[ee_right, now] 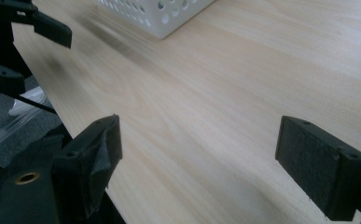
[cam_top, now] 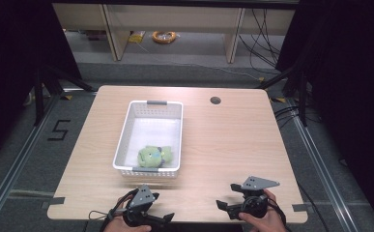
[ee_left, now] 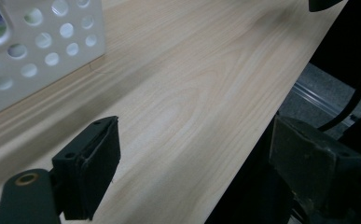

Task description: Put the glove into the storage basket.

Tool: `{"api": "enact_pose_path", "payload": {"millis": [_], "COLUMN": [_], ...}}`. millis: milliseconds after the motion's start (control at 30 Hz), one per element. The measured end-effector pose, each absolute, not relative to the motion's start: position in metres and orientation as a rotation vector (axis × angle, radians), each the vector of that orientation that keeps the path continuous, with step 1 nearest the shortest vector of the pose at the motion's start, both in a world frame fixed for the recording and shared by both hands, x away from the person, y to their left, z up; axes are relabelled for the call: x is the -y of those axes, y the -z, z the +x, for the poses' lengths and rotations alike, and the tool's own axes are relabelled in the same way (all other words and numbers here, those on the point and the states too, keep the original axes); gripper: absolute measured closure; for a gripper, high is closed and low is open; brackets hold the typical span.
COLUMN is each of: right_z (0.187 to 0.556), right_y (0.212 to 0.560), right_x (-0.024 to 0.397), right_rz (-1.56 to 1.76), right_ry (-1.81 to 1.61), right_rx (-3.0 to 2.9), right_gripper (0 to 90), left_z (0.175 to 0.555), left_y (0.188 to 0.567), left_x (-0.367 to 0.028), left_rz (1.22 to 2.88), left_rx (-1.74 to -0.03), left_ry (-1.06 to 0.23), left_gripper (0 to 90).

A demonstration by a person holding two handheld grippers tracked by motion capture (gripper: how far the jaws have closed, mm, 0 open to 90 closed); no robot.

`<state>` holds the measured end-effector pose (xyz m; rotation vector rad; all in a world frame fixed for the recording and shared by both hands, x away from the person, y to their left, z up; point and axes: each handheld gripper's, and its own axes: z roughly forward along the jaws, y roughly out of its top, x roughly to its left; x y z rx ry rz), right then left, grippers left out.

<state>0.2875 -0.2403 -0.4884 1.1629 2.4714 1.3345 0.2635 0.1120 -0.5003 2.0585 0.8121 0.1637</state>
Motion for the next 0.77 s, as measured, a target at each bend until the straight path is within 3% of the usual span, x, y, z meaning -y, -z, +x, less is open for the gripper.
{"api": "enact_pose_path", "payload": {"millis": [767], "right_z": [0.2792], "right_y": [0.496], "right_x": [0.247], "right_rz": [1.2], "right_ry": [-1.284], "right_rx": [-2.476], "right_gripper": [15.7], "left_z": [0.261], "left_y": [0.5066], "left_x": [-0.1121], "left_rz": [2.078], "left_rx": [-0.848], "left_ry": [-0.166], "left_gripper": [15.5]}}
